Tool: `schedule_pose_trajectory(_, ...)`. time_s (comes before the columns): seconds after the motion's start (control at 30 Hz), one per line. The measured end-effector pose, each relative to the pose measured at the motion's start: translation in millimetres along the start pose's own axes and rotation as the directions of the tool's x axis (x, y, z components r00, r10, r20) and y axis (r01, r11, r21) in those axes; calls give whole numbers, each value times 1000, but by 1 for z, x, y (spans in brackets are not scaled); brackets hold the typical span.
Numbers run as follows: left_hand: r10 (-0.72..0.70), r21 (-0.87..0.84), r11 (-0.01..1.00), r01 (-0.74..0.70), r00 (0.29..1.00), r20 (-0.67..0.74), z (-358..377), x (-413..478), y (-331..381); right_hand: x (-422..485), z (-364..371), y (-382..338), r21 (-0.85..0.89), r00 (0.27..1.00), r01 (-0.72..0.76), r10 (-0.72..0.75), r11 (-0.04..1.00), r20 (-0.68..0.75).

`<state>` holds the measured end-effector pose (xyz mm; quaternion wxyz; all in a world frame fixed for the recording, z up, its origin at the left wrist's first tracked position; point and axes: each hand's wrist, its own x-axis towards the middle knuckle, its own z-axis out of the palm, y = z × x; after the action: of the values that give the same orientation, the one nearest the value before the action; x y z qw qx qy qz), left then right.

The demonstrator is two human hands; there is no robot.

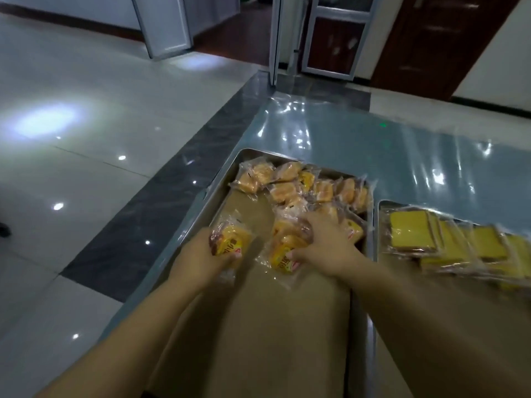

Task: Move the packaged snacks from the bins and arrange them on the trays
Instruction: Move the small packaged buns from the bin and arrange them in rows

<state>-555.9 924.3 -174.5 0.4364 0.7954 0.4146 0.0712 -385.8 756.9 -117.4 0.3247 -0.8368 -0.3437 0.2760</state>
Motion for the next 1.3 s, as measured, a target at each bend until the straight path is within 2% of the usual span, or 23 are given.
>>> schedule_pose_trajectory(0.13,26,20,999,-26,1000,6,2,43,0,47,20,-12,-131,997,-41,50,991,63)
schedule_pose_trajectory(0.27,22,21,1000,-22,1000,21,9,78,7,88,30,-9,-344,1000,6,-12,939,-13)
schedule_pose_trajectory(0.37,20,-82,997,-13,996,84,13,97,15,114,34,-2,-423,996,-14,-24,906,-84)
schedule_pose_trajectory(0.43,59,-85,995,-51,993,101,16,107,21,128,35,1,-467,990,-31,-38,884,-138)
schedule_pose_trajectory(0.53,146,66,987,-149,988,50,22,122,26,142,34,6,-515,976,-54,-65,856,-210)
schedule_pose_trajectory(0.67,253,335,916,-220,966,-56,28,137,29,151,35,8,-593,968,-64,-94,803,-232)
schedule_pose_trajectory(0.83,287,539,821,-190,952,-102,28,134,30,140,27,4,-579,981,-72,-46,813,-187)
schedule_pose_trajectory(1.07,276,529,830,-180,955,-109,9,100,32,91,-3,-4,-505,967,-89,-47,859,-250)
schedule_pose_trajectory(1.3,353,548,783,-295,936,-1,7,44,33,9,-20,11,-460,956,-99,-44,882,-291)
